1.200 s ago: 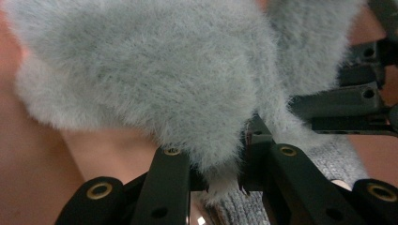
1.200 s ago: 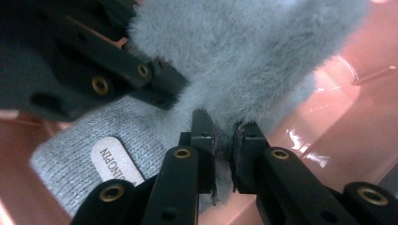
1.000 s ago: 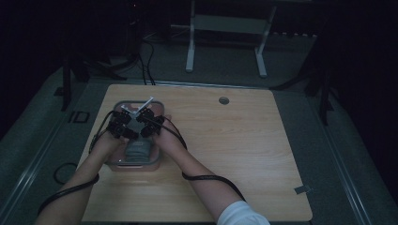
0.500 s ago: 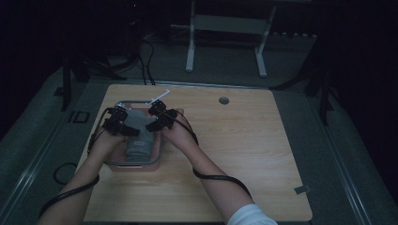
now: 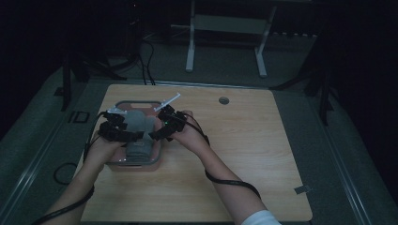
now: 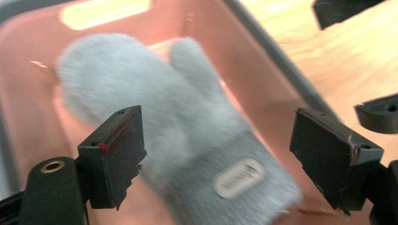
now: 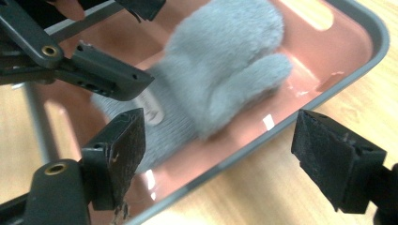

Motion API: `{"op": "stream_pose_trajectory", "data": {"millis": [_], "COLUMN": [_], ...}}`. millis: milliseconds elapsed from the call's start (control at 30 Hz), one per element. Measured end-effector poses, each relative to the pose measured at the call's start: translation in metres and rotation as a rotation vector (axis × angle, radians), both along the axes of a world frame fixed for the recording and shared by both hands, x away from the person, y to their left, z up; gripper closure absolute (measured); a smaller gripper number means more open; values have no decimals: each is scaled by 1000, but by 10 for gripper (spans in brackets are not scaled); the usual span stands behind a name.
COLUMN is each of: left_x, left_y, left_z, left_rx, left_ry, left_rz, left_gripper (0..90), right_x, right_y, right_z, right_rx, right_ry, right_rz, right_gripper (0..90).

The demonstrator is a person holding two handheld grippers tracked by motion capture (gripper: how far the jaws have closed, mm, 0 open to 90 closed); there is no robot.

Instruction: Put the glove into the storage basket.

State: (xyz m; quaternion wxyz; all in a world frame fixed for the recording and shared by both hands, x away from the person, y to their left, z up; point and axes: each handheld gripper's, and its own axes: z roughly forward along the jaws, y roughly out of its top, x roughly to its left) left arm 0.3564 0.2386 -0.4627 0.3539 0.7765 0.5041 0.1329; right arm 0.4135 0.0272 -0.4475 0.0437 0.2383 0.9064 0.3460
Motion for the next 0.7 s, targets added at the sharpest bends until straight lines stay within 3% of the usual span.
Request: {"op": "stream_pose_trajectory", "data": {"millis": [133, 200, 367, 467, 567, 700], "left_x": [-13, -20, -37, -45, -58, -71], "left_y": [-4, -7, -15, -18, -27, -43], "left_z": [0, 1, 3, 4, 7, 6], "left_rx": [-39, -36, -88, -98, -122, -124], "left_ry": [-9, -19, -51, -76, -100, -119], "left_rz": [-27, -39, -73, -90, -128, -195], "left_gripper": [178, 178, 178, 163, 158, 150], "right_x": [-9, -15, -27, -33, -39, -44], "right_y": [-10, -15, -26, -32, -49, -69], "right_z": [-2, -3, -6, -7, -10, -19], "right_rx": [11, 13, 15, 9, 14, 2], "right_ry": [-7, -17, -41, -49, -57, -69], "right_rz": [17, 23, 51, 67, 59, 52], "right_gripper": [180, 180, 180, 180, 181, 180]}}
